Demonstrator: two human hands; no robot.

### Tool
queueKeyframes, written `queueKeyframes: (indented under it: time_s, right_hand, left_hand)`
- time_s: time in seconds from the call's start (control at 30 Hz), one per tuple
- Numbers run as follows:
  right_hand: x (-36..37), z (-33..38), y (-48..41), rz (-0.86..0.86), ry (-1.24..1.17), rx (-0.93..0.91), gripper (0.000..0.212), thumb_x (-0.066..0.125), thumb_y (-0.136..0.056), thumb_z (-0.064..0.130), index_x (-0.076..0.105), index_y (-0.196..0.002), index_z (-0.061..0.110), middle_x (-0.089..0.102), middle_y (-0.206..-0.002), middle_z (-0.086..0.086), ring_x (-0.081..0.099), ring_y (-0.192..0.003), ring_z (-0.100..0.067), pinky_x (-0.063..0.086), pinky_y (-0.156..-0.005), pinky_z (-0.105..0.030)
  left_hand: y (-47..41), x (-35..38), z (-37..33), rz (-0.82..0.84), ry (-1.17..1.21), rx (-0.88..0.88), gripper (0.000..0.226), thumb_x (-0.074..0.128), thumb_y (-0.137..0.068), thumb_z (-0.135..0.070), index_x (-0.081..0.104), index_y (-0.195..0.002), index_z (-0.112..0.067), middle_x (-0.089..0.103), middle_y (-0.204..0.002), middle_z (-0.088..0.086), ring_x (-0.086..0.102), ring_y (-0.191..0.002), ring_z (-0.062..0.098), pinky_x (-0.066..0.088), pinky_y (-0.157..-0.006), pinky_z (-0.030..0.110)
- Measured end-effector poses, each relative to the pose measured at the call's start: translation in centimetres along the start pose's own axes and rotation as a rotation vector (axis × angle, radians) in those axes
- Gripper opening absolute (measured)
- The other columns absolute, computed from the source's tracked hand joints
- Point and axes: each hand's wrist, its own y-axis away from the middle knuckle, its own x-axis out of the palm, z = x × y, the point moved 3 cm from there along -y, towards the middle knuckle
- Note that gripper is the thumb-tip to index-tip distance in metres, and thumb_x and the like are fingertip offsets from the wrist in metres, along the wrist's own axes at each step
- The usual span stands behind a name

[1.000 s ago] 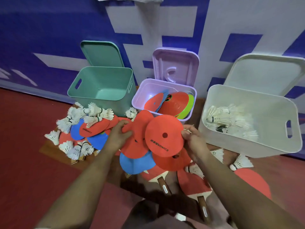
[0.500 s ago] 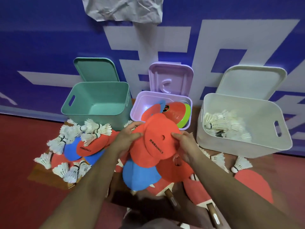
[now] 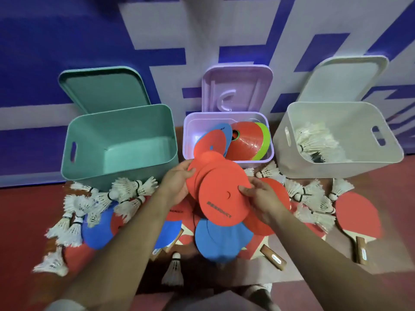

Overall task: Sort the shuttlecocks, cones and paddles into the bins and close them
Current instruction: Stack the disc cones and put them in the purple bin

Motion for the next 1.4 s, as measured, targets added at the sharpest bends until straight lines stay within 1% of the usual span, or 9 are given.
queueKeyframes:
  time_s: [0.17, 0.3, 0.5, 0.63, 0.73, 0.87, 0.93, 1.07, 1.4]
  right_hand:
    - [0.3, -1.0, 1.7, -0.286, 0.109, -0.126, 0.007, 0.065, -0.087, 0.0, 0.065, -0.092, 0.006, 0.065, -0.069, -0.006, 0.058, -0.05, -0.012, 0.045, -0.047, -0.021]
    - [-0.4, -1.8, 2.2, -0.31, 0.267, -0.158, 0.015, 0.072, -0.083, 0.008, 0.059, -0.086, 0.001, 0.058, -0.072, -0.017, 0.054, -0.063, -0.025, 0.047, -0.061, -0.04]
    - [-2.6, -2.9, 4.5, -0.3, 0.151, -0.097, 0.016, 0.068, -0.088, 0.008, 0.055, -0.097, 0.011, 0.063, -0.082, -0.01, 0.059, -0.064, -0.02, 0.049, -0.056, -0.029]
    - [-3.4, -4.0, 6.1, -0.139, 0.095, -0.03, 0.018, 0.062, -0.09, 0.004, 0.059, -0.107, 0.009, 0.067, -0.087, -0.01, 0.063, -0.069, -0.019, 0.053, -0.058, -0.03]
    - [-5.2, -4.1, 7.9, -0.112, 0.087, -0.089, 0.03, 0.056, -0.086, -0.009, 0.063, -0.102, 0.016, 0.071, -0.092, -0.007, 0.067, -0.082, -0.022, 0.056, -0.077, -0.04]
    - [-8.4, -3.7, 8.8, -0.198, 0.213, -0.228, 0.035, 0.057, -0.087, -0.006, 0.06, -0.111, 0.02, 0.068, -0.103, -0.004, 0.064, -0.088, -0.019, 0.053, -0.075, -0.034]
    - [-9.5, -3.9, 8.9, -0.214, 0.28, -0.254, 0.033, 0.059, -0.086, -0.002, 0.059, -0.111, 0.021, 0.067, -0.102, -0.005, 0.064, -0.09, -0.023, 0.052, -0.077, -0.039]
    - [-11.1, -4.5, 9.0, -0.217, 0.277, -0.24, 0.027, 0.058, -0.087, -0.003, 0.059, -0.1, 0.021, 0.065, -0.095, -0.001, 0.059, -0.084, -0.018, 0.047, -0.07, -0.032]
    - [-12.9, -5.7, 8.2, -0.199, 0.202, -0.174, 0.025, 0.055, -0.089, -0.005, 0.061, -0.101, 0.016, 0.068, -0.094, -0.003, 0.063, -0.083, -0.02, 0.05, -0.071, -0.033]
  left_hand:
    - [0.3, 1.6, 1.5, 0.065, 0.045, -0.064, 0.037, 0.034, -0.099, 0.004, 0.059, -0.124, -0.005, 0.07, -0.11, 0.01, 0.069, -0.096, 0.019, 0.054, -0.087, 0.029]
    - [1.6, 2.1, 3.2, 0.027, 0.055, -0.065, 0.035, 0.035, -0.1, 0.0, 0.055, -0.13, -0.002, 0.067, -0.114, 0.015, 0.066, -0.099, 0.024, 0.053, -0.087, 0.032]
    - [4.3, 3.7, 5.1, 0.038, 0.008, -0.052, 0.033, 0.05, -0.1, -0.019, 0.054, -0.128, -0.003, 0.066, -0.119, 0.018, 0.063, -0.11, 0.03, 0.049, -0.1, 0.043]
    - [6.2, 5.8, 7.7, -0.044, -0.131, -0.095, 0.035, 0.056, -0.09, 0.005, 0.048, -0.12, -0.01, 0.064, -0.106, 0.017, 0.064, -0.093, 0.029, 0.05, -0.088, 0.044]
    - [6.5, 5.4, 9.0, -0.124, -0.403, -0.057, 0.011, 0.058, -0.094, -0.017, 0.057, -0.103, -0.011, 0.065, -0.097, 0.014, 0.062, -0.086, 0.022, 0.048, -0.084, 0.039]
    - [7.4, 1.5, 12.3, -0.364, -0.855, -0.084, 0.021, 0.064, -0.083, -0.021, 0.054, -0.065, -0.014, 0.051, -0.061, 0.007, 0.049, -0.056, 0.018, 0.031, -0.056, 0.028]
    - [8.2, 0.0, 14.2, -0.458, -0.878, -0.167, 0.025, 0.071, -0.073, -0.025, 0.066, -0.087, -0.005, 0.067, -0.085, 0.015, 0.064, -0.081, 0.026, 0.041, -0.064, 0.029]
    - [9.1, 0.7, 16.7, -0.492, -0.597, -0.298, 0.055, 0.076, -0.08, -0.027, 0.052, -0.122, -0.001, 0.06, -0.12, 0.008, 0.059, -0.107, 0.027, 0.05, -0.081, 0.037]
    - [7.2, 2.1, 16.7, -0.732, -0.459, -0.135, 0.08, 0.086, -0.07, -0.026, 0.043, -0.133, -0.002, 0.055, -0.133, 0.014, 0.055, -0.119, 0.036, 0.048, -0.095, 0.045]
